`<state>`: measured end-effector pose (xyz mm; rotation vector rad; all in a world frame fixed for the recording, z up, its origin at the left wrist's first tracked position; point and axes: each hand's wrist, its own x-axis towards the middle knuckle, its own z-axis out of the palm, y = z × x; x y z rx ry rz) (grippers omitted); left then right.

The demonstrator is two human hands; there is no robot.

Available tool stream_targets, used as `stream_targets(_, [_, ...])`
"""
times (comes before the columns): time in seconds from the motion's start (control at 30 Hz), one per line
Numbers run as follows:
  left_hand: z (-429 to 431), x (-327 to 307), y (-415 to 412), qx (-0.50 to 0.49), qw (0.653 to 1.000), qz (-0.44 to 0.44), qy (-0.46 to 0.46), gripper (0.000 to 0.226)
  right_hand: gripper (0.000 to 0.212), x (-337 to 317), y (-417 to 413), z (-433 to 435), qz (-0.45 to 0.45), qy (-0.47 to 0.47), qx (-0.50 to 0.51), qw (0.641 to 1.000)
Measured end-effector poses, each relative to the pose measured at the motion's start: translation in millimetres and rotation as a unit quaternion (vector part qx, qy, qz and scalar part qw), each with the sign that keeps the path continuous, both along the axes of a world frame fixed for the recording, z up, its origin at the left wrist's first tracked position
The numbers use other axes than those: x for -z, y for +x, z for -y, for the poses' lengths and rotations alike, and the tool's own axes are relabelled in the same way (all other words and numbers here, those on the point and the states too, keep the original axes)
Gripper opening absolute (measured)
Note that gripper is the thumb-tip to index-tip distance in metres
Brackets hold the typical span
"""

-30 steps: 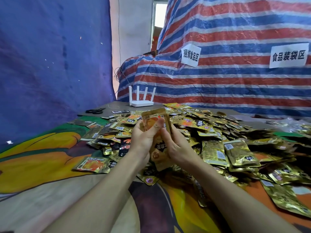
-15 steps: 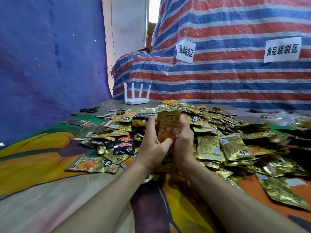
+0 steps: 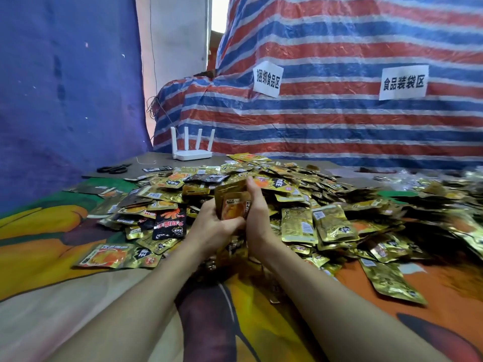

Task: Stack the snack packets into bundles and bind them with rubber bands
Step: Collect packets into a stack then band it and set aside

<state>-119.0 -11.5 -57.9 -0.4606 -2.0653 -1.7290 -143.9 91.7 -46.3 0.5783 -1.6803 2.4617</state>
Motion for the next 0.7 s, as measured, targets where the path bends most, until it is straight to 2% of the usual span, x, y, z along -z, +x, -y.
stream_targets(0.07, [-5, -6, 5, 0.005, 1.000, -0.022, -0.005, 0.015, 0.051, -10, 4, -2, -0.009, 0.009, 0.036, 0.999])
stream_targets(0.17, [-12, -16, 17, 0.007, 0.997, -0.078, 0.017, 0.024, 0.056, -25, 13, -11, -0.023, 0.072, 0.111, 0.991])
stream_targets(0.27, [-21, -27, 29, 0.014, 0.994, -0.103, 0.042, 0.027, 0.033, -32, 25, -29, -0.081, 0.145, 0.176, 0.970])
stream_targets(0.3, [-24, -29, 32, 0.031, 0.993, -0.107, 0.046, 0.020, 0.024, -33, 31, -36, -0.097, 0.169, 0.189, 0.963])
stream_targets(0.37, [-31, -28, 39, 0.078, 0.991, -0.097, 0.042, 0.009, 0.013, -34, 43, -57, -0.119, 0.223, 0.216, 0.943])
stream_targets(0.53, [-51, -16, 48, 0.174, 0.985, -0.017, 0.009, 0.018, 0.012, -36, 76, -127, -0.126, 0.365, 0.263, 0.884])
stream_targets(0.6, [-58, -13, 50, 0.182, 0.983, -0.014, -0.017, 0.016, 0.018, -42, 88, -160, -0.107, 0.440, 0.292, 0.842])
stream_targets(0.63, [-61, -11, 51, 0.182, 0.983, -0.013, -0.032, 0.021, 0.018, -45, 92, -178, -0.088, 0.487, 0.317, 0.809])
stream_targets(0.7, [-62, -10, 53, 0.193, 0.980, 0.005, -0.044, 0.027, 0.011, -53, 98, -219, -0.027, 0.613, 0.354, 0.706])
